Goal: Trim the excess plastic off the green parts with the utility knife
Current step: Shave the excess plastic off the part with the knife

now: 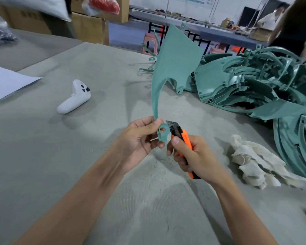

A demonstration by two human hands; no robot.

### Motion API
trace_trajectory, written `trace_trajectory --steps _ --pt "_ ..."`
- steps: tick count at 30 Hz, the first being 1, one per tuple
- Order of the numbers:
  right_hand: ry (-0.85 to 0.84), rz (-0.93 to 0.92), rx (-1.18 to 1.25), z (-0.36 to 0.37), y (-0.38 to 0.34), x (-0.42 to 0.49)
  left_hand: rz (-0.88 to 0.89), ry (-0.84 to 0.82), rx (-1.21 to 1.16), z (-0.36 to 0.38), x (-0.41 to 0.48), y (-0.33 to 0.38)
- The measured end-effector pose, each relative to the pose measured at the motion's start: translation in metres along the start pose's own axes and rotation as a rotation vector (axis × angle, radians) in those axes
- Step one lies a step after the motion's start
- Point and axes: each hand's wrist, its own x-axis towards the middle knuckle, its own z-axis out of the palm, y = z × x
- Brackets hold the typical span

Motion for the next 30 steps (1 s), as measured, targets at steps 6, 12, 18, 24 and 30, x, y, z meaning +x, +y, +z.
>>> trace_trajectory --steps 6,12,18,24,30 --pt "-0.088 -0.007 0.012 -0.0025 -0.0001 -0.0026 0.0 0.037 -0.045 -0.0006 0.0011 -0.0019" --pt "0.034 -0.024 0.052 -0.0003 -0.0018 0.0019 -0.006 0.036 -0.023 -0.0023 0.0014 -0.0007" --pt "-0.029 0.011 0.009 -0.0004 0.0002 0.0017 -0.012 0.02 -0.006 -0.0017 0.0018 -0.0008" --pt "0.009 -0.012 0.024 -0.0029 -0.0003 0.0027 -0.014 0.033 0.004 -0.0029 0.0016 -0.0006" --pt "-0.073 -0.003 0.026 -0.0017 0.0018 0.0012 -0.015 0.015 0.014 -0.0026 0.0009 -0.0003"
